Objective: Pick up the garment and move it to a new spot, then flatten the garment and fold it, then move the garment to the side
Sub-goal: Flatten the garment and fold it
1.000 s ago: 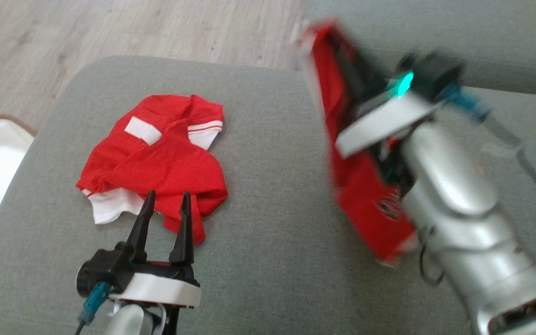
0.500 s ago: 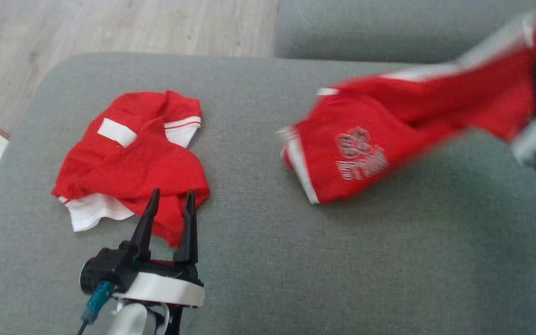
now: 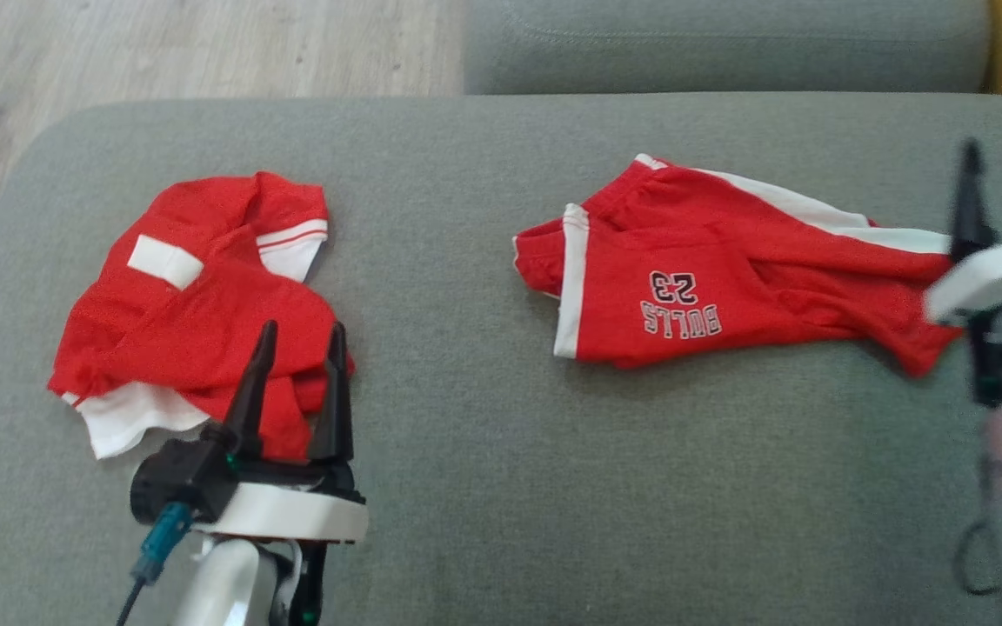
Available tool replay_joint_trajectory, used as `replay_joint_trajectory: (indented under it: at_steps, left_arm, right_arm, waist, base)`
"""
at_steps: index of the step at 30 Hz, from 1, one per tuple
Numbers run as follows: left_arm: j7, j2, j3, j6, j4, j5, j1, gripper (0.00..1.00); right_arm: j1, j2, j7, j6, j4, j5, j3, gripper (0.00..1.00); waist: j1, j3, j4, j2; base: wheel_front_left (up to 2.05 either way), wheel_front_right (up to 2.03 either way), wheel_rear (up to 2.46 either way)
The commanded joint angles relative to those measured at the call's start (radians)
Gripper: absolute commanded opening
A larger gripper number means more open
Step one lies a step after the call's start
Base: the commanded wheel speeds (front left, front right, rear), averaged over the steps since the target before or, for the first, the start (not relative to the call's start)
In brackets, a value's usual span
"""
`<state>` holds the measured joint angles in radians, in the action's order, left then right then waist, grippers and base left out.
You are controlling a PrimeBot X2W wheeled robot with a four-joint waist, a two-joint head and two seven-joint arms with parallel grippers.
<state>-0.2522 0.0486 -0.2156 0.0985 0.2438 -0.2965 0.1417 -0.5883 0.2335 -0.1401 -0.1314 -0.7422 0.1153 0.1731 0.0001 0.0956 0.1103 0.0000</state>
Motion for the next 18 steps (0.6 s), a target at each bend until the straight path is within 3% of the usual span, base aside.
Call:
replay_joint_trajectory:
  at_steps: [1, 5, 10, 18]
  left_arm:
    - [-0.010, 0.002, 0.046, 0.003, -0.041, 0.008, 0.043, 1.00]
    - [-0.010, 0.002, 0.063, 0.000, -0.052, 0.006, 0.034, 1.00]
    - [-0.010, 0.002, 0.062, 0.000, -0.054, 0.003, 0.021, 1.00]
    - [-0.010, 0.002, 0.027, 0.001, -0.041, -0.002, 0.006, 1.00]
  right_arm:
    - [-0.007, -0.030, -0.034, 0.001, 0.077, 0.000, -0.050, 1.00]
    - [0.073, -0.114, -0.071, 0.001, 0.216, 0.028, -0.133, 1.00]
    - [0.228, -0.171, -0.090, 0.001, 0.370, 0.041, -0.229, 1.00]
    - [0.406, -0.183, -0.102, 0.001, 0.408, 0.089, -0.345, 1.00]
  waist:
    - [-0.0001, -0.014, -0.014, 0.0000]
    - [-0.0001, -0.027, -0.035, 0.0000]
    - [-0.0001, -0.037, -0.050, 0.0000]
    - [-0.0001, -0.038, -0.034, 0.0000]
  base:
    - [0.00, 0.00, 0.00]
    - [0.00, 0.00, 0.00]
    - [0.00, 0.00, 0.00]
    - [0.00, 0.00, 0.00]
